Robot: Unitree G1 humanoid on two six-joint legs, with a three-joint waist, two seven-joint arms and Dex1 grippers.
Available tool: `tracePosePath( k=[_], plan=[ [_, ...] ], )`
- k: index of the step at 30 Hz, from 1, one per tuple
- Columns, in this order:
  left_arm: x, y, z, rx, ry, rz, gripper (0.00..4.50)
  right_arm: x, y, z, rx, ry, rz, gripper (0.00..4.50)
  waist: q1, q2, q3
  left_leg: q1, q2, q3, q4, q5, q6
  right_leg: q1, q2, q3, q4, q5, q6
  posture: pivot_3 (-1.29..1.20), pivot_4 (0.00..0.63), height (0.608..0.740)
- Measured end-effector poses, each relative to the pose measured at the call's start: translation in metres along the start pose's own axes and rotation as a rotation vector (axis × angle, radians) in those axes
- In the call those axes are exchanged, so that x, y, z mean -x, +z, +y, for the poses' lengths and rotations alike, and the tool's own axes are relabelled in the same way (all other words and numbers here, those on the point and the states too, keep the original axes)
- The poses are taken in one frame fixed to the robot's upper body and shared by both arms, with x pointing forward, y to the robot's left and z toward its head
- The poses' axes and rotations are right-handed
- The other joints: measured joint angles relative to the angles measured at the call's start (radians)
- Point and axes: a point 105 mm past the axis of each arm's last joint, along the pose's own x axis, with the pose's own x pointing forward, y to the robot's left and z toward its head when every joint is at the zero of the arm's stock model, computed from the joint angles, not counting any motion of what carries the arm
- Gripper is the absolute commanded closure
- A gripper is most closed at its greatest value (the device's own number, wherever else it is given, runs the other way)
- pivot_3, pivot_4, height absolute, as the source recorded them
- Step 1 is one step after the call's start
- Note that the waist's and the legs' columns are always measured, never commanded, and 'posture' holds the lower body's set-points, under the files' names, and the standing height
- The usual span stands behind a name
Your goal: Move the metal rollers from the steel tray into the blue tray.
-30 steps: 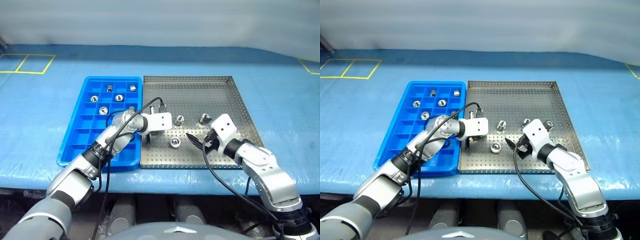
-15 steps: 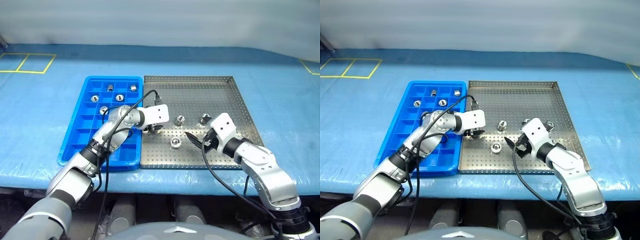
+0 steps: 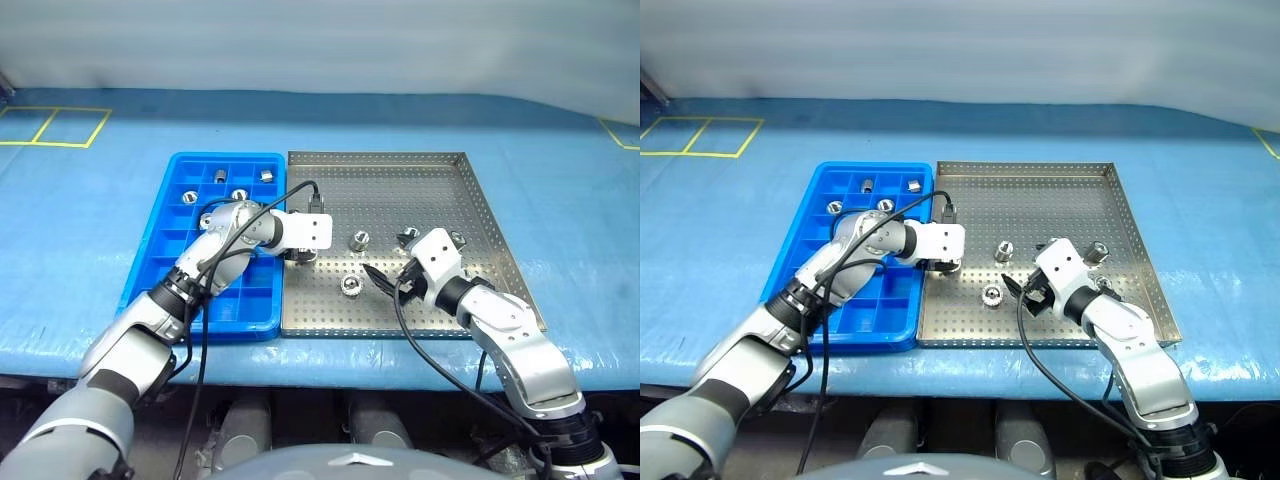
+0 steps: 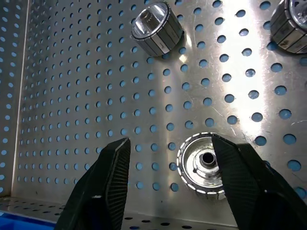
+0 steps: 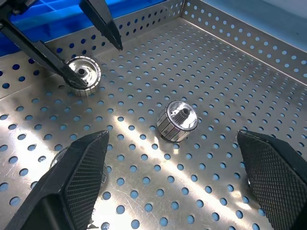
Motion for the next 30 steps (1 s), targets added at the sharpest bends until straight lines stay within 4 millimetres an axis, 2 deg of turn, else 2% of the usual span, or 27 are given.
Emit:
tracePosePath(
  k=[13,16,19,30],
  plan=[
    [-0.009,-0.007,0.000,0.082,-0.018,0.008,1.57,0.000,0.000,0.001,-0.001,-0.003,-0.005,0.00,-0.001,0.008,-0.005,0.005,0.000,0.001,0.002,0.001,0.001,0.006,0.000,0.001,0.001,-0.002,-0.004,0.00,0.150,0.740],
    [-0.010,-0.008,0.000,0.095,-0.018,0.005,2.16,0.000,-0.001,0.001,-0.001,-0.005,-0.003,0.00,-0.001,0.010,-0.007,0.005,0.000,0.001,0.002,0.001,0.002,0.006,0.000,0.001,0.001,-0.002,-0.004,0.00,0.150,0.740],
    [-0.008,-0.008,0.003,0.108,-0.007,-0.001,3.10,0.001,-0.001,0.000,0.001,-0.006,-0.001,0.00,-0.003,0.011,-0.008,0.005,0.000,0.002,0.001,0.001,0.002,0.006,0.000,0.002,0.001,-0.002,-0.004,0.00,0.150,0.740],
    [-0.006,-0.011,0.002,0.150,0.003,-0.016,3.10,0.000,0.000,0.000,0.007,-0.002,-0.005,0.00,-0.004,0.011,-0.009,0.005,0.000,0.002,-0.001,0.001,0.002,0.005,0.000,0.002,0.001,-0.003,-0.004,0.01,0.150,0.740]
  ],
)
